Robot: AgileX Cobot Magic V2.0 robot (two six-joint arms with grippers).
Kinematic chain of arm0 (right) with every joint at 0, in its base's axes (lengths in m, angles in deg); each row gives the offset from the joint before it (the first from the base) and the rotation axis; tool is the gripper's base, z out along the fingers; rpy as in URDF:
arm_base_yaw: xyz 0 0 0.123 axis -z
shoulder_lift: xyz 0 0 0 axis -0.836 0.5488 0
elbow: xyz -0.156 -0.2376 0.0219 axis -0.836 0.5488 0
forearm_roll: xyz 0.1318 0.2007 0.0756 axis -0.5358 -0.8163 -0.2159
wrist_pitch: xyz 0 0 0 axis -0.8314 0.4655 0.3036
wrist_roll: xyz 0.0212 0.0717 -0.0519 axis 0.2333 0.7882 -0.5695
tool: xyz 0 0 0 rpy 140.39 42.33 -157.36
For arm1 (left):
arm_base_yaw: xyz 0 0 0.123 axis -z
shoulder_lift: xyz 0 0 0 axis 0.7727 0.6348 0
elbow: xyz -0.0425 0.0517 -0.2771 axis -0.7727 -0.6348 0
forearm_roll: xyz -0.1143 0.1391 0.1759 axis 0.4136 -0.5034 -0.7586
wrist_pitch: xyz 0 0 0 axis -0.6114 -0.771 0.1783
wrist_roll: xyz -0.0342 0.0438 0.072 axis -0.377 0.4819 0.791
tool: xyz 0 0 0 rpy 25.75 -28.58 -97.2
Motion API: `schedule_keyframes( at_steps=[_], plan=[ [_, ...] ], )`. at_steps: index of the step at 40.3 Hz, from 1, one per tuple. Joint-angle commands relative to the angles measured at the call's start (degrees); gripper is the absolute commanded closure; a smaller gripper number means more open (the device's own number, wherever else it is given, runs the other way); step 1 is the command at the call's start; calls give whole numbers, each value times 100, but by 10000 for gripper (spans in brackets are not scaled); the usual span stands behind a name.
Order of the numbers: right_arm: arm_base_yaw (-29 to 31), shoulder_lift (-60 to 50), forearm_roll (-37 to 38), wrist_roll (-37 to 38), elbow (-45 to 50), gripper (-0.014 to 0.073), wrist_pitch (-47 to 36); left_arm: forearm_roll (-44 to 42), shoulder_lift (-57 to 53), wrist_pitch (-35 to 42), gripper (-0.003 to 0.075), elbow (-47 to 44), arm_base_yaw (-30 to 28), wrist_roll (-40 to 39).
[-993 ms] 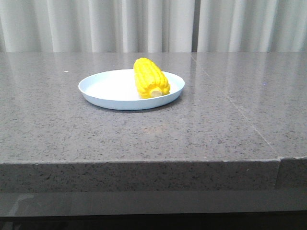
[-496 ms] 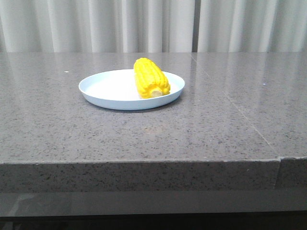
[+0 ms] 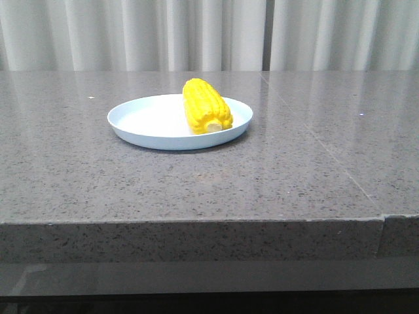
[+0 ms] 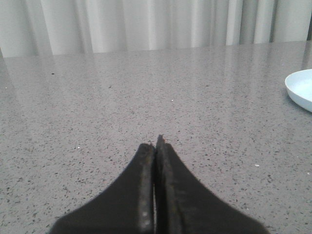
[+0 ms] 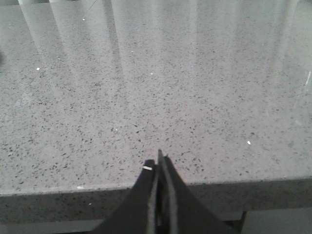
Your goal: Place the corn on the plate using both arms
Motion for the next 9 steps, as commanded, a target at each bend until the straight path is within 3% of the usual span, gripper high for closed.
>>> schedule_keyframes(
  at_steps=[1,9],
  plan=[
    [21,-63,72,-59,-93,683,-503,57,-102,464,741,-11,-5,-56],
    [21,-63,72,-59,-93,683,-503,57,-102,464,741,-11,-5,-56]
  ],
)
